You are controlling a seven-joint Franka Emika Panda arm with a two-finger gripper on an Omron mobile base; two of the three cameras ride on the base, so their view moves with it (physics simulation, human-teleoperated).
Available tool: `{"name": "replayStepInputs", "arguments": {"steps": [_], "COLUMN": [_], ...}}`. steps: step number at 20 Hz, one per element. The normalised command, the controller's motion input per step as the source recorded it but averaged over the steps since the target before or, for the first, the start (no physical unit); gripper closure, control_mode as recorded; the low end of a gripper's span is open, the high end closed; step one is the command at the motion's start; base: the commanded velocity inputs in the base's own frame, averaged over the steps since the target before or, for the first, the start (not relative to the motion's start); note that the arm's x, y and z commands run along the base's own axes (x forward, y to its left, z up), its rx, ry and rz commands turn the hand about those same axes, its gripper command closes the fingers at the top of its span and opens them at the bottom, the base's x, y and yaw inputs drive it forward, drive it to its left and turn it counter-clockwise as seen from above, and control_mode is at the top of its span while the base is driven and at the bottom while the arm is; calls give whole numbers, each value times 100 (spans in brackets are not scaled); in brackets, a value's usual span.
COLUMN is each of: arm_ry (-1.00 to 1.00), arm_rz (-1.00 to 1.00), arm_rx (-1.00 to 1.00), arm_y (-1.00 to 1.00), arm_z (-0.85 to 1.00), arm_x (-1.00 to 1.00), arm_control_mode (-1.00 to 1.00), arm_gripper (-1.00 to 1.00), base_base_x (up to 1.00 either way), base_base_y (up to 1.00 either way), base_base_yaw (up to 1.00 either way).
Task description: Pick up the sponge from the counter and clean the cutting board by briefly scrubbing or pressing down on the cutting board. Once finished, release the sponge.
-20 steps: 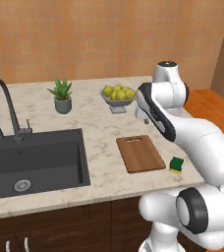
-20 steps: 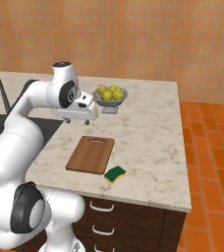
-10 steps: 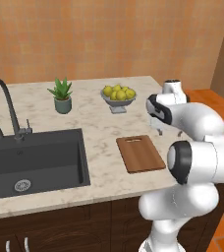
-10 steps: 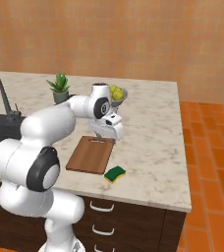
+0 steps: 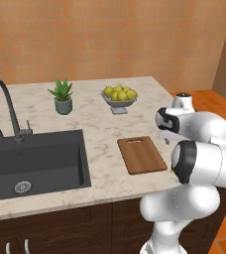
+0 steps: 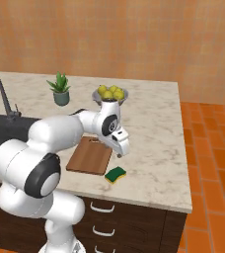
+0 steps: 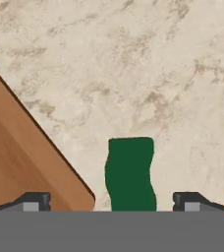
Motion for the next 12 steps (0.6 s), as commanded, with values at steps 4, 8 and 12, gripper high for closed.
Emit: {"name": "replayStepInputs", "arguments": {"steps": [4,8,12], "arm_ry": [0,0,0], "arm_rz": [-4,0,0], "arm_rx": [0,1,1], "arm_y": [-19,-17,-14], "arm_z": [-29,-43,-33], "arm_x": [-1,1,0], "arm_control_mode": [-100,-100,-100], "arm_gripper": [-100,-100,-100], "base_base_x": [0,0,0], "base_base_y": [0,0,0], "base_base_yaw": [0,0,0]}}
